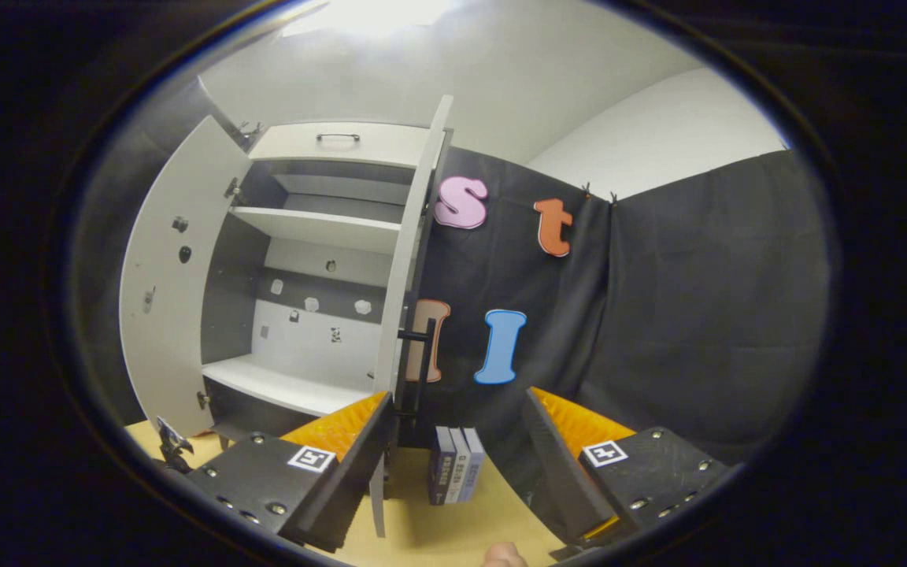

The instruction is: Grasp the bottle in the cabinet with the left hand and place it on the coaster, then close the right door with the right hand and the left door with the left hand.

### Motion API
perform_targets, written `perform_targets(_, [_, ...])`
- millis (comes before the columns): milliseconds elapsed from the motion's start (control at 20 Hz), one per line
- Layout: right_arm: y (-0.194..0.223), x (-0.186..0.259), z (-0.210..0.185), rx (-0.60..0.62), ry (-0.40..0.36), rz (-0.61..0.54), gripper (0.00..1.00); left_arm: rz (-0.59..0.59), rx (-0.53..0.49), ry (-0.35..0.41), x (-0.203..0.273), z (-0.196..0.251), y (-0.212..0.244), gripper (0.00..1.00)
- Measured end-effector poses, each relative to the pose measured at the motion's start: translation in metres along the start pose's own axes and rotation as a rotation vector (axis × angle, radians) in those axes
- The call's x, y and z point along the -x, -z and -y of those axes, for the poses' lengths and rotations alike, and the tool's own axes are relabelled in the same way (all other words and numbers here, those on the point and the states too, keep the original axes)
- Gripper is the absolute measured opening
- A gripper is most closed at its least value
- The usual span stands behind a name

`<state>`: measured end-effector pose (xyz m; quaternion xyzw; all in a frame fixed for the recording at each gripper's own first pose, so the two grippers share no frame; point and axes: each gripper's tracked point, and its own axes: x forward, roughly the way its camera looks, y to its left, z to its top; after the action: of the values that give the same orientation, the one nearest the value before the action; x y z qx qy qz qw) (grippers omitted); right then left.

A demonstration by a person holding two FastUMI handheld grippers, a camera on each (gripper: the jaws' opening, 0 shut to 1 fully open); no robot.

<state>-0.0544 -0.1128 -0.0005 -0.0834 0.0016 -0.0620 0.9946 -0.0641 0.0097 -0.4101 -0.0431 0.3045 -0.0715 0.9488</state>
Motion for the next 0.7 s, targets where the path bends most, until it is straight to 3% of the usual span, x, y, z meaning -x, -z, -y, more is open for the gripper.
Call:
perform_targets(450, [0.000,-0.007,-0.011,-0.021,-0.041,0.005,0.94,-0.041,-0.041,0.014,0.018,0.012,0.014,0.79])
perform_targets(500, [0.001,-0.008,-0.012,-0.024,-0.045,0.004,0.98,-0.048,-0.053,0.015,0.020,0.013,0.016,0.79])
perform_targets(700, [0.001,-0.010,-0.018,-0.036,-0.066,0.001,0.94,-0.060,-0.076,-0.001,0.026,0.014,0.018,0.79])
